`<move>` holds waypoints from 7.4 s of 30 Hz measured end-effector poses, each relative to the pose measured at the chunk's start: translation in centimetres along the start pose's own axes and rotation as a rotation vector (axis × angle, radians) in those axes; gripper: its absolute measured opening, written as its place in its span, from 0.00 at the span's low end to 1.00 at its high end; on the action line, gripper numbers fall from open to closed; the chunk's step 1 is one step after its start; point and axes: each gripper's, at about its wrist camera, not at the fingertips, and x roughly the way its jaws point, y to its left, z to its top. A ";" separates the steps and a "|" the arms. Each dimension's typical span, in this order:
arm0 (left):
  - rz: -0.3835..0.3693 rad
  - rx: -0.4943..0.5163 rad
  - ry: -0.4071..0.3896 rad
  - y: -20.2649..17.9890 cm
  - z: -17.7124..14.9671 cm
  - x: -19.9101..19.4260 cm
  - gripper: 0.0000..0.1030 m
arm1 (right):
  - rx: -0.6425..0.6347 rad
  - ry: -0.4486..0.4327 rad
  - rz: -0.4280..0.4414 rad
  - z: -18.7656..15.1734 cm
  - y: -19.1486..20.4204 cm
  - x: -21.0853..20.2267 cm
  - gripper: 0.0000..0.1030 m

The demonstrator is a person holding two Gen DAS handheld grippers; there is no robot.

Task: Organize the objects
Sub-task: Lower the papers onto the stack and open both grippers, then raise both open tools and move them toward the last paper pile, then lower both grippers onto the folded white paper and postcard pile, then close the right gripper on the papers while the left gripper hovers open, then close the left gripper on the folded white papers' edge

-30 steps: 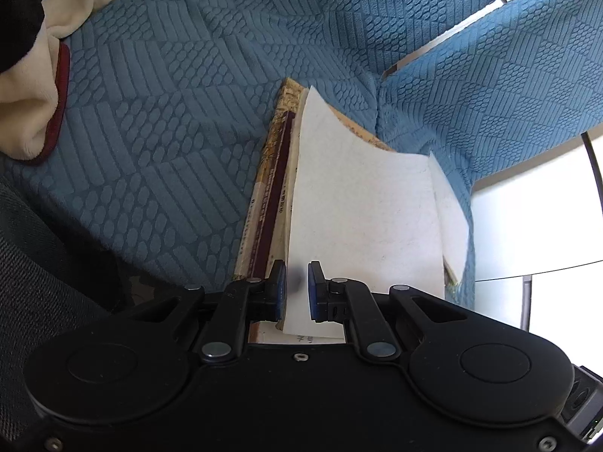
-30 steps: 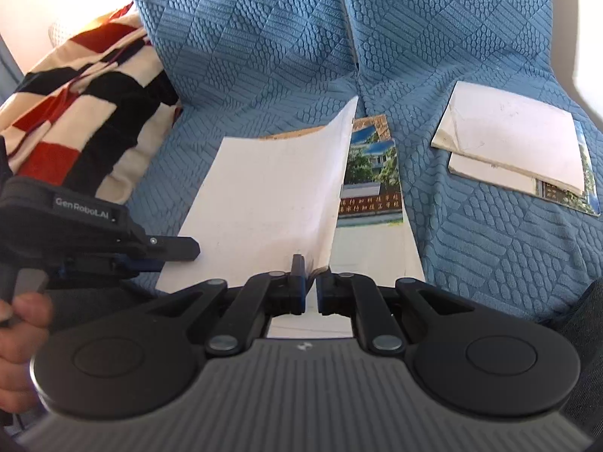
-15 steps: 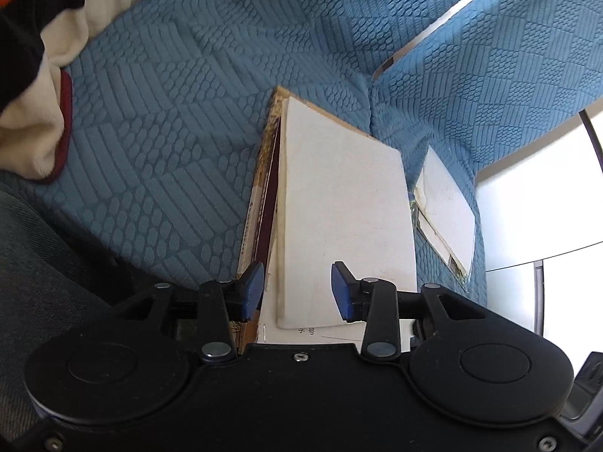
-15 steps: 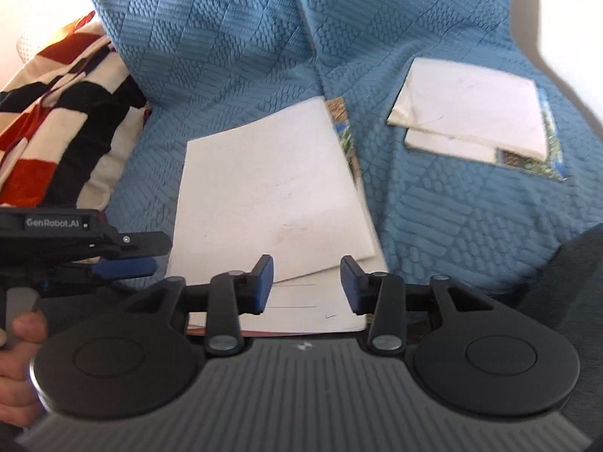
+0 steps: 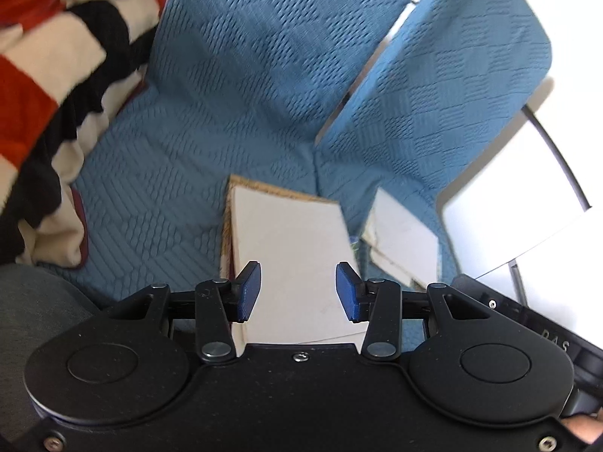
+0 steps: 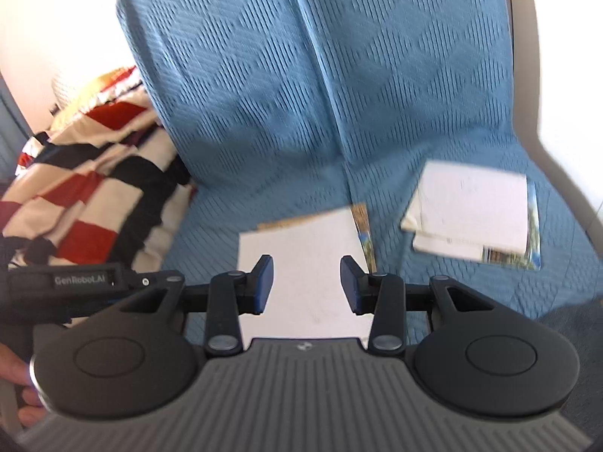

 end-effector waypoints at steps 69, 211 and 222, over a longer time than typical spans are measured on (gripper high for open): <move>-0.086 0.305 -0.050 -18.1 -6.6 5.4 0.98 | 0.165 -0.132 -0.273 -5.2 -16.0 -7.8 0.84; -0.116 -0.130 0.222 -15.5 -4.5 33.7 0.07 | 0.775 -0.064 0.245 1.8 -35.8 22.1 0.52; -0.102 -0.095 0.214 -15.8 -4.8 33.6 0.02 | 0.747 -0.029 0.313 1.8 -33.7 22.5 0.50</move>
